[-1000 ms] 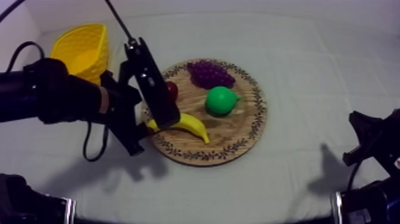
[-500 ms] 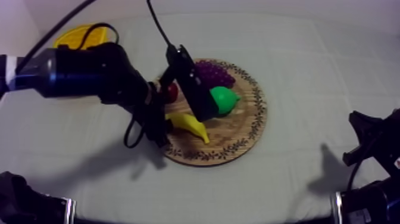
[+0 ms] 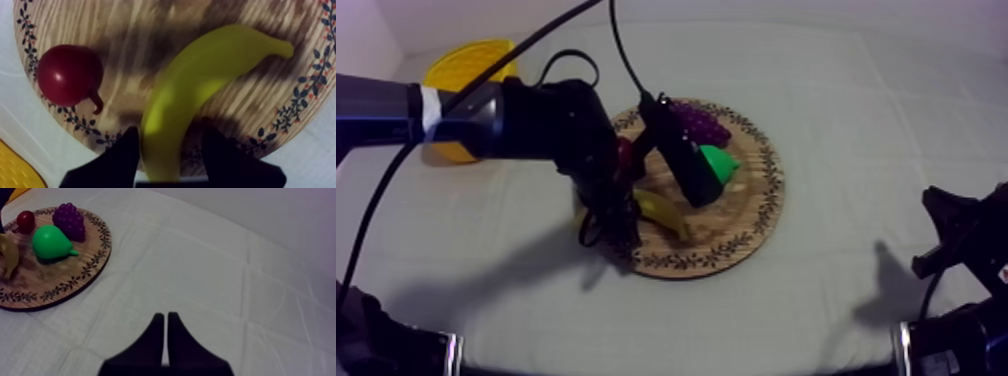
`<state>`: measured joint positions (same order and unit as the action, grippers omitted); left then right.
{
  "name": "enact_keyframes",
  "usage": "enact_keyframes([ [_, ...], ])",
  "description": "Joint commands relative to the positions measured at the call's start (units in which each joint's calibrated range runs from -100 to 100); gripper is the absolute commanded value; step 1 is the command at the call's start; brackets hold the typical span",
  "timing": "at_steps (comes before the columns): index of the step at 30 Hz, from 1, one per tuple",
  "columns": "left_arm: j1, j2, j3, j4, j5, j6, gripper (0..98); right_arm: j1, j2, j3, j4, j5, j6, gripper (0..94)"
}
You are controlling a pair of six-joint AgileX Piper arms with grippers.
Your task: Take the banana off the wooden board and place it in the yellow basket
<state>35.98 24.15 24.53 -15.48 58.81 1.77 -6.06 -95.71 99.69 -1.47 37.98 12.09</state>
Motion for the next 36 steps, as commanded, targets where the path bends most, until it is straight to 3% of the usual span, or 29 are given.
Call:
enact_keyframes([
  [1, 0.04, 0.41, -0.16, -0.16, 0.0, 0.77, 42.2, 0.01, -0.04, -0.03, -0.02, 0.01, 0.0, 0.5],
  [13, 1.51, 0.81, -0.5, -1.91, 0.6, 5.65, 22.6, 0.01, -0.04, -0.03, -0.02, 0.01, 0.0, 0.5],
  [24, 0.87, -9.93, -8.98, -3.95, 9.02, 5.26, 20.6, 0.01, -0.04, -0.03, -0.02, 0.01, 0.0, 0.5],
  [30, -3.31, -16.12, -17.14, -5.84, 18.14, 2.94, 18.9, 0.01, -0.04, -0.03, -0.02, 0.01, 0.0, 0.5],
  [36, -12.19, -19.86, -21.84, -6.44, 20.96, 0.13, 18.3, 0.01, -0.04, -0.03, -0.02, 0.01, 0.0, 0.5],
])
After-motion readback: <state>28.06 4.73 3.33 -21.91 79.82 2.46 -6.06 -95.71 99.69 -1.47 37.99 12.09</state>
